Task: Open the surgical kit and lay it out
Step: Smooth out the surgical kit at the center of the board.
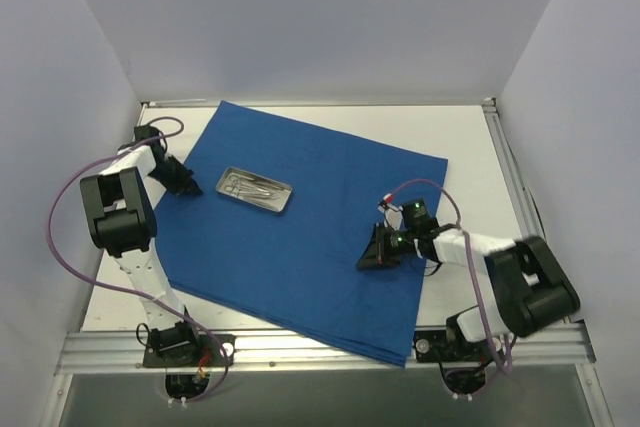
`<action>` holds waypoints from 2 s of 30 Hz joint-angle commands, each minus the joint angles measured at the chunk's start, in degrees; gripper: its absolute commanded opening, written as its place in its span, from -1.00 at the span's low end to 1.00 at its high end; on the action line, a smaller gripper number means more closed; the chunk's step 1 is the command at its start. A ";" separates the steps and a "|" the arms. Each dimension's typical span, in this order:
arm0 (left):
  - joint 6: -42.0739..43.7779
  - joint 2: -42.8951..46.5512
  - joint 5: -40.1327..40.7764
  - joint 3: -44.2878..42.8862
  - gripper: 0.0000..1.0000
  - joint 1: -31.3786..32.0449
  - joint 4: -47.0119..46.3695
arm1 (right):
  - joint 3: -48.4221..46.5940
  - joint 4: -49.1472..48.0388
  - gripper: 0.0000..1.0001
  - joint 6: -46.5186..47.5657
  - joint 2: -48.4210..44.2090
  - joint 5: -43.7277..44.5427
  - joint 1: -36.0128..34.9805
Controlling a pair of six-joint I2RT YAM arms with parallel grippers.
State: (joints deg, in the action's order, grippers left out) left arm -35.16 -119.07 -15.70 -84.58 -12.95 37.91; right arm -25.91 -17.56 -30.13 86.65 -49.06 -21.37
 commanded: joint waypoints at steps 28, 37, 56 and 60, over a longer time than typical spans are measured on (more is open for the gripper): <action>1.58 -9.08 -0.12 -12.98 -0.95 2.23 2.69 | -26.49 6.40 -1.00 2.18 20.23 11.78 16.34; 1.49 -10.05 2.78 -11.75 -0.95 2.32 3.05 | -25.06 25.02 -1.00 7.80 10.47 42.61 26.46; 1.41 -8.73 2.26 -11.84 -0.95 2.58 2.96 | -44.49 18.09 -1.00 7.72 25.65 21.20 26.55; 1.32 -9.25 2.34 -11.75 -0.95 2.49 2.78 | -41.86 18.53 -1.00 8.33 26.90 24.88 28.22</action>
State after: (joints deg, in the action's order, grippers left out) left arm -34.30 -127.48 -16.40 -97.73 -10.83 40.47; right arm -69.06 -1.23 -22.41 113.45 -26.48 5.45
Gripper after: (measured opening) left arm 0.029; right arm 0.027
